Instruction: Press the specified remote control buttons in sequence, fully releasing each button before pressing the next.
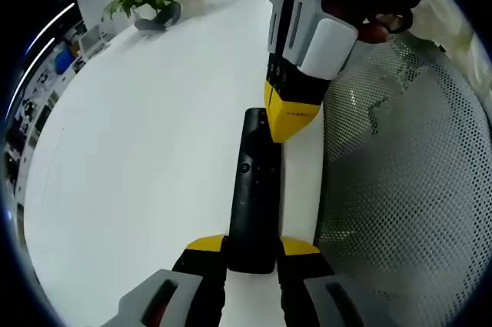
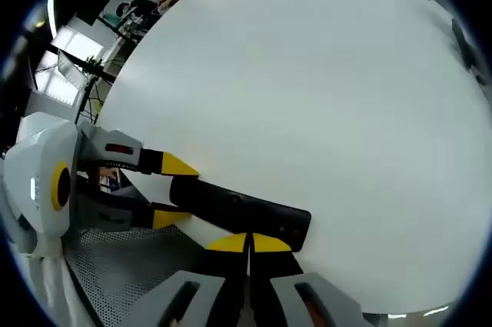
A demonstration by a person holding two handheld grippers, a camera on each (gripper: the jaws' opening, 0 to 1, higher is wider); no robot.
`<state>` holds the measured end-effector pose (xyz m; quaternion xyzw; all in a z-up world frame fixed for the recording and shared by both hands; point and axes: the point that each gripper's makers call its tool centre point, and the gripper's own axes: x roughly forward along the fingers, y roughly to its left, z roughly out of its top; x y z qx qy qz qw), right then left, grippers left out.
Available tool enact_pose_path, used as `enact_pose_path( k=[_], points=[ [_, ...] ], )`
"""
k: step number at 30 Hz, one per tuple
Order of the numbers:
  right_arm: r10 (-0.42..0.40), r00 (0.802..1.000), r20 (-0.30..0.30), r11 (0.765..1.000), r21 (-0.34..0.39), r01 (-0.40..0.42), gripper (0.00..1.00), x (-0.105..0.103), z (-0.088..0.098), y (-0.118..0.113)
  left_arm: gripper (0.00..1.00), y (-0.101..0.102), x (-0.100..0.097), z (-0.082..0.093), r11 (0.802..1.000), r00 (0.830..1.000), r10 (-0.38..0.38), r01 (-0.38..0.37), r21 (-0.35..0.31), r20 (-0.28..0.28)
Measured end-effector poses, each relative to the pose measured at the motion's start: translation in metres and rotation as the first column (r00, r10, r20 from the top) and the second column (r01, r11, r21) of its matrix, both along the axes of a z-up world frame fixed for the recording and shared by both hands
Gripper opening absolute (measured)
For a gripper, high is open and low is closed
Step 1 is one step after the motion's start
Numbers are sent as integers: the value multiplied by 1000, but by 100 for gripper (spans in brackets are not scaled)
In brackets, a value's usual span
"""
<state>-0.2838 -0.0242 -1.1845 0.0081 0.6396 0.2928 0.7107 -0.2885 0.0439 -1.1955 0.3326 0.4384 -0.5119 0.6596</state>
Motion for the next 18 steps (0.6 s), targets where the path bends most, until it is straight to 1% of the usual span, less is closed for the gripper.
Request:
enact_pose_path(
  k=[2, 5, 11, 15, 18],
  points=[
    [11, 1000, -21, 1000, -7, -11, 0, -1, -4, 1, 25, 0, 0, 0, 1000, 1000, 1, -1, -2, 1],
    [22, 1000, -18, 1000, -17, -23, 0, -1, -5, 0, 25, 0, 0, 0, 1000, 1000, 1, -1, -5, 2],
    [20, 999, -25, 999, -29, -21, 0, -1, -7, 0, 25, -1, 0, 0, 1000, 1000, -8, 8, 6, 3],
    [61, 998, -20, 996, -66, -62, 0, -1, -9, 1, 25, -1, 0, 0, 1000, 1000, -12, 12, 10, 3],
    [76, 997, -26, 994, -76, -77, 0, -1, -9, 1, 25, -1, 0, 0, 1000, 1000, -13, 13, 9, 2]
  ],
)
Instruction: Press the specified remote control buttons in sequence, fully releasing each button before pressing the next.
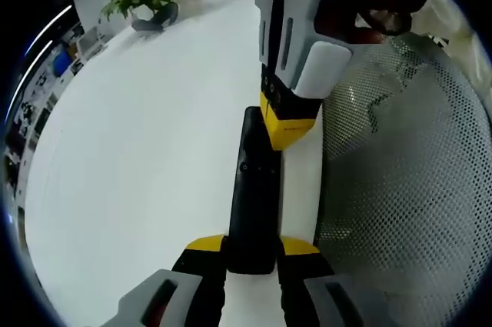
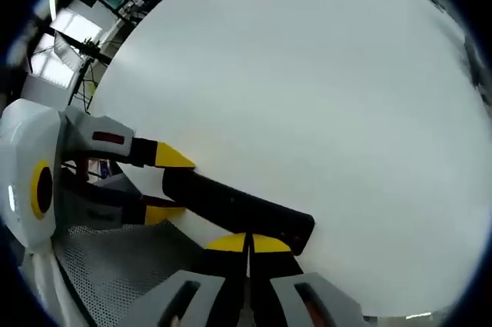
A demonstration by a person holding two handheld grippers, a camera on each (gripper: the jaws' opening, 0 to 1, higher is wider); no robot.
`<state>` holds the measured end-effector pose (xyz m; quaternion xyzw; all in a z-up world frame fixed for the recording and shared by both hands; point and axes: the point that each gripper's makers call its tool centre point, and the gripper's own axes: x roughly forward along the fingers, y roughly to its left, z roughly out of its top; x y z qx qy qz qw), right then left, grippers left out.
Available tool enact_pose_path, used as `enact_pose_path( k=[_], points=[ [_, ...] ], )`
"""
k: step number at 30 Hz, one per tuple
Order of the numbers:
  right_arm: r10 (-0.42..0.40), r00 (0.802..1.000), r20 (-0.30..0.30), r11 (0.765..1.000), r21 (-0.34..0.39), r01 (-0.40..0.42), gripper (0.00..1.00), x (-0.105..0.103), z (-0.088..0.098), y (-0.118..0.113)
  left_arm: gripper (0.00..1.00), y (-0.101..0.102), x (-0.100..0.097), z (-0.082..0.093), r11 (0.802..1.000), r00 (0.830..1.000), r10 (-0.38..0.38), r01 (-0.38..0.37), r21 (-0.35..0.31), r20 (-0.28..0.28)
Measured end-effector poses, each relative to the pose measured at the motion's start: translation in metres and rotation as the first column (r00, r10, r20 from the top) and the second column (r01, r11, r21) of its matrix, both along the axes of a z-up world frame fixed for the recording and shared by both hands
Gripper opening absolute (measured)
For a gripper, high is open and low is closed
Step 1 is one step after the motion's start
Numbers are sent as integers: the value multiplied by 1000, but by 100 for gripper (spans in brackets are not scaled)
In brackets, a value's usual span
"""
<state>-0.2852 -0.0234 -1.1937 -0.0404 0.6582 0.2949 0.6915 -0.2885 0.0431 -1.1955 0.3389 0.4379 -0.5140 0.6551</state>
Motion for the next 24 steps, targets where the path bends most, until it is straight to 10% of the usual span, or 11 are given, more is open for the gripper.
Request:
enact_pose_path(
  k=[24],
  points=[
    [-99, 994, 38, 993, 75, 96, 0, 10, 11, 6, 25, 0, 0, 0, 1000, 1000, 1, -1, 0, 8]
  ],
)
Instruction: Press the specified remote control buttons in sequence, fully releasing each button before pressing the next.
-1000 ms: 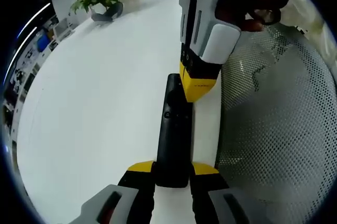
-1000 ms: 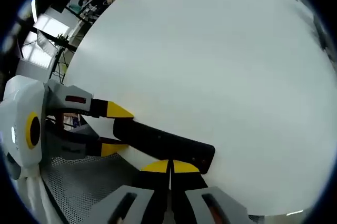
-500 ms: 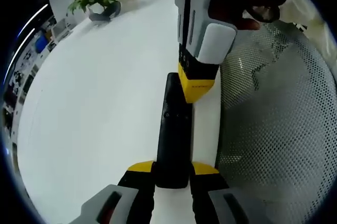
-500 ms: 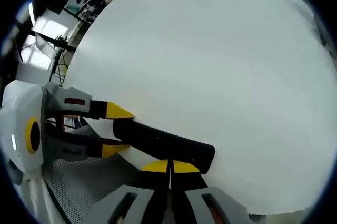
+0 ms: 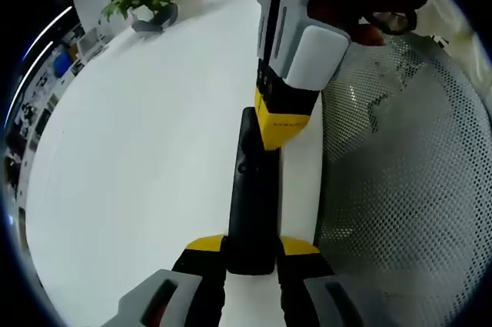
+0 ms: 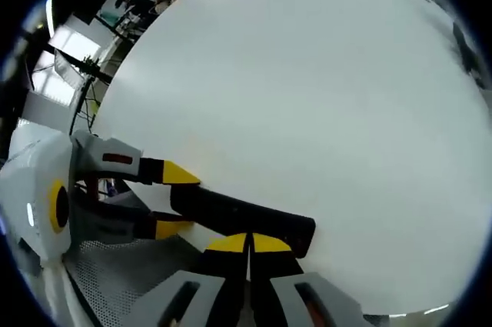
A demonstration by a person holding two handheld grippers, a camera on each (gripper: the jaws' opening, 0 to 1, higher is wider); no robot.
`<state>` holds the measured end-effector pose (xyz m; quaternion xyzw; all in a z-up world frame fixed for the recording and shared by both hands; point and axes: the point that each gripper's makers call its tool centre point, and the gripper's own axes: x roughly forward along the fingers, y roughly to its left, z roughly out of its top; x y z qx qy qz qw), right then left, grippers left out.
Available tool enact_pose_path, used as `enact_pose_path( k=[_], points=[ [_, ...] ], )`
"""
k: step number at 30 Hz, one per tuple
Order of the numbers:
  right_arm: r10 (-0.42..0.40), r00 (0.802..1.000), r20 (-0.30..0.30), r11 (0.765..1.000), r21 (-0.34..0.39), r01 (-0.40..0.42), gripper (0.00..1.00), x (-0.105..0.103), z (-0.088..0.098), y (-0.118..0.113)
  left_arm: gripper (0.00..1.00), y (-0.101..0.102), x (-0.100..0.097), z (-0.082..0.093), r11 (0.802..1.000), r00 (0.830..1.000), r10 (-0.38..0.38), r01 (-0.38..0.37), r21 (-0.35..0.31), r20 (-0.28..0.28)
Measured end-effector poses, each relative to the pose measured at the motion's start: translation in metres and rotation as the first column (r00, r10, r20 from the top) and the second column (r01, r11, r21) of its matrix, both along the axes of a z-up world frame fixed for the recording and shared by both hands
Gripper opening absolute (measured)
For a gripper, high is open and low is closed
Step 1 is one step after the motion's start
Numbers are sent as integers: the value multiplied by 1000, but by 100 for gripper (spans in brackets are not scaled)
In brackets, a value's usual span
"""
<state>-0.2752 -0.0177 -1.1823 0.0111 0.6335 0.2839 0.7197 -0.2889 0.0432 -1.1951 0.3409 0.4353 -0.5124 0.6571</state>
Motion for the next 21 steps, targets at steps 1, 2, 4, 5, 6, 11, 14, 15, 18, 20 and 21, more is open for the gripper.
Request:
enact_pose_path(
  k=[1, 2, 4, 5, 6, 11, 14, 15, 18, 20, 21],
  points=[
    [3, 1000, 3, 1000, -4, -3, 0, 2, -1, 1, 25, 0, 0, 0, 1000, 1000, 0, 0, 1, -1],
    [9, 1000, 4, 1000, -15, -9, 0, 2, -1, 0, 25, 0, 0, 0, 1000, 1000, 0, 0, 1, -1],
    [28, 1000, -1, 999, -46, -28, 0, 2, -5, -3, 25, 0, 0, 0, 1000, 1000, 1, -1, 1, -2],
    [30, 1000, -3, 999, -46, -30, 0, 2, -6, -3, 25, 0, 0, 0, 1000, 1000, 2, -2, -1, -1],
    [29, 1000, -6, 999, -44, -29, 0, 2, -7, -4, 25, 0, 0, 0, 1000, 1000, 3, -3, -2, -1],
    [32, 999, -11, 998, -45, -32, 0, 2, -7, -3, 25, -1, 0, 0, 1000, 1000, 8, -8, -10, -4],
    [45, 999, -7, 997, -57, -46, 0, 2, -7, -3, 25, -1, 0, 0, 1000, 1000, 5, -5, -8, -5],
    [49, 999, -5, 997, -60, -49, 0, 2, -8, -3, 25, -1, 0, 0, 1000, 1000, 6, -6, -9, -5],
    [44, 999, -8, 997, -61, -45, 0, 3, -8, -4, 25, 0, 0, 0, 1000, 1000, 12, -12, -19, -5],
    [45, 999, -10, 997, -60, -46, 0, 3, -8, -4, 25, 0, 0, 0, 1000, 1000, 13, -13, -25, -4],
    [47, 999, -10, 997, -58, -47, 0, 3, -8, -4, 25, -1, 0, 0, 1000, 1000, 14, -14, -26, -5]
  ],
)
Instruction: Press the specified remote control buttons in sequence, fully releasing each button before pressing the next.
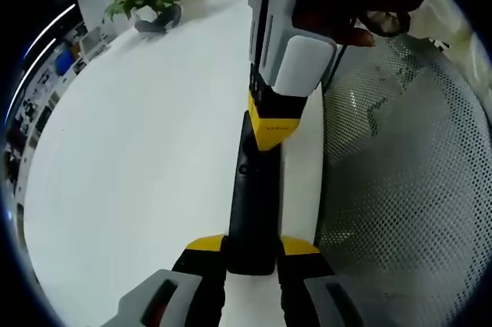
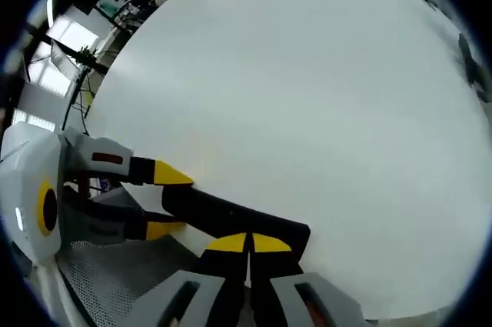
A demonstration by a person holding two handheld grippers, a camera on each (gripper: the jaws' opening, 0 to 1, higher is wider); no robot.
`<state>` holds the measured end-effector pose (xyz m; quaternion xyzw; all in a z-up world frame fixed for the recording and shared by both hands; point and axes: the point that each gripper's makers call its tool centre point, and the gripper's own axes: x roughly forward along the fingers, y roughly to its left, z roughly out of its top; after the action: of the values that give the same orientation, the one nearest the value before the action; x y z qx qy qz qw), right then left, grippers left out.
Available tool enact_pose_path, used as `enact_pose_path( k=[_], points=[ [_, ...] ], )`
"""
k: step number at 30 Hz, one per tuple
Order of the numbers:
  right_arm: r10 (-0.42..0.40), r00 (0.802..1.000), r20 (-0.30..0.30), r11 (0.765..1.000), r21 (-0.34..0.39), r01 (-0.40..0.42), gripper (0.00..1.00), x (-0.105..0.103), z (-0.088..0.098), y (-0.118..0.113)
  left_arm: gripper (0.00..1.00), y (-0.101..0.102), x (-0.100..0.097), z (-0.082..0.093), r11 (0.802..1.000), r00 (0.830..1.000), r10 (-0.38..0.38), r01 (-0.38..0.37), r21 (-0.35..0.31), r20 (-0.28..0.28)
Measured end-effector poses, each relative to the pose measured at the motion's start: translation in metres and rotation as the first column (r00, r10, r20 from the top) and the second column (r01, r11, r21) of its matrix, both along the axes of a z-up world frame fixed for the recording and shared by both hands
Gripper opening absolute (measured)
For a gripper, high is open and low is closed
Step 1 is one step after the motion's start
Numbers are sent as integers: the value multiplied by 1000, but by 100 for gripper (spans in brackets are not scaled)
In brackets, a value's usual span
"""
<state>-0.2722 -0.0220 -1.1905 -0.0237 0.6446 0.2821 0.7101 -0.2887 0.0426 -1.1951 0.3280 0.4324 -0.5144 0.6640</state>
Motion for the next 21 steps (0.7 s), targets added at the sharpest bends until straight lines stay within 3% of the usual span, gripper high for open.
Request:
enact_pose_path(
  k=[6, 21],
  points=[
    [-17, 1000, 13, 999, 33, 16, 0, 0, 0, -1, 25, 0, 0, 0, 1000, 1000, 3, -3, 7, -2],
    [-78, 997, -20, 994, 80, 79, 0, 2, 0, -1, 25, -1, 0, 1, 1000, 1000, 3, -3, 6, 1]
  ],
)
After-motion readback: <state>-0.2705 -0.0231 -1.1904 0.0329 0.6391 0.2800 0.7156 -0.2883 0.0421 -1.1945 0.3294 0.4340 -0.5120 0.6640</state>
